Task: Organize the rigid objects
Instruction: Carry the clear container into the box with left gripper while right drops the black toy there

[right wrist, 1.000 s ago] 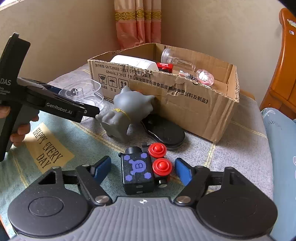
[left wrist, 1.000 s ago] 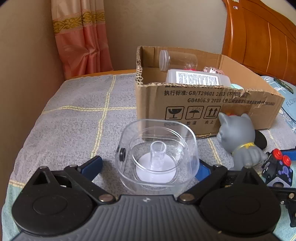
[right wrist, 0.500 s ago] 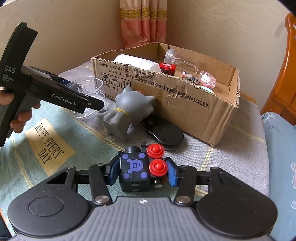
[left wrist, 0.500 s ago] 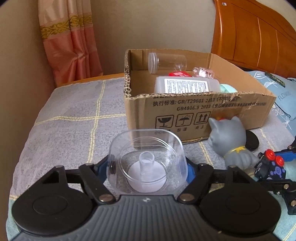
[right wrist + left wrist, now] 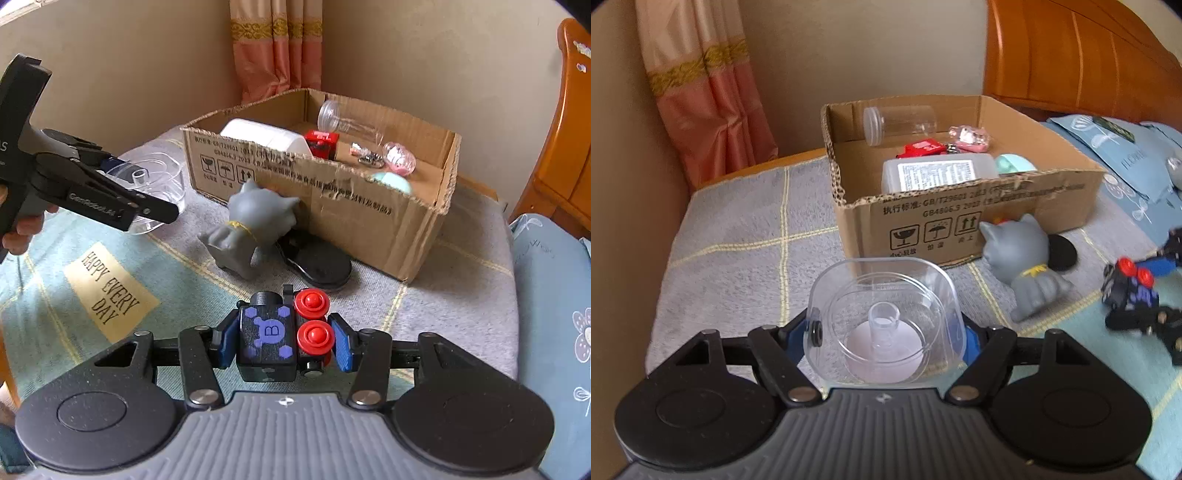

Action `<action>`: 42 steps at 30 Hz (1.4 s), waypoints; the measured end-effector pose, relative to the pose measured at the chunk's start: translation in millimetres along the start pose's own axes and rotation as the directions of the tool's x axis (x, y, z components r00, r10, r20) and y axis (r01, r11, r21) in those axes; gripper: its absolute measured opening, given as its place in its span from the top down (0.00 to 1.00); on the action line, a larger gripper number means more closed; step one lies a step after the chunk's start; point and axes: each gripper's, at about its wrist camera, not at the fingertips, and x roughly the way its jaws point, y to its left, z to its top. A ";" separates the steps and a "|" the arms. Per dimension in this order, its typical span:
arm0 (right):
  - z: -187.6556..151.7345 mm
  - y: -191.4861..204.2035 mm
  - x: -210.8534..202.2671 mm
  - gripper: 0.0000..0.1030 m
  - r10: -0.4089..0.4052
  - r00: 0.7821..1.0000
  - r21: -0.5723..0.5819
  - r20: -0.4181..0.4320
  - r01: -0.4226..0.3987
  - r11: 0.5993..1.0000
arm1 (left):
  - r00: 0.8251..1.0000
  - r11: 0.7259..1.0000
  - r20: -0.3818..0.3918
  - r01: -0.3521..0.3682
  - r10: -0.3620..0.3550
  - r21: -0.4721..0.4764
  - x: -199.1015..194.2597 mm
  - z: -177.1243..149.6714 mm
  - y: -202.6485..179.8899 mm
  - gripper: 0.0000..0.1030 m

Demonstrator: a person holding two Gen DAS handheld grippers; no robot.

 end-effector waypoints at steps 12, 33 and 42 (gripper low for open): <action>12.9 -5.0 -45.3 0.47 -0.001 0.998 -0.022 0.066 0.002 1.000 | 0.999 0.998 -0.013 0.042 -0.041 0.043 -40.7 21.2 5.4 0.27; 96.7 -61.4 -35.2 0.47 -0.072 0.983 0.015 0.170 0.070 0.997 | 0.996 0.993 0.065 0.052 -0.059 0.106 -9.2 138.5 -4.2 0.27; 123.0 -88.6 13.7 0.47 -0.092 0.988 0.070 0.123 0.084 0.994 | 1.000 0.996 0.006 0.030 -0.031 0.084 44.5 166.2 -1.6 0.27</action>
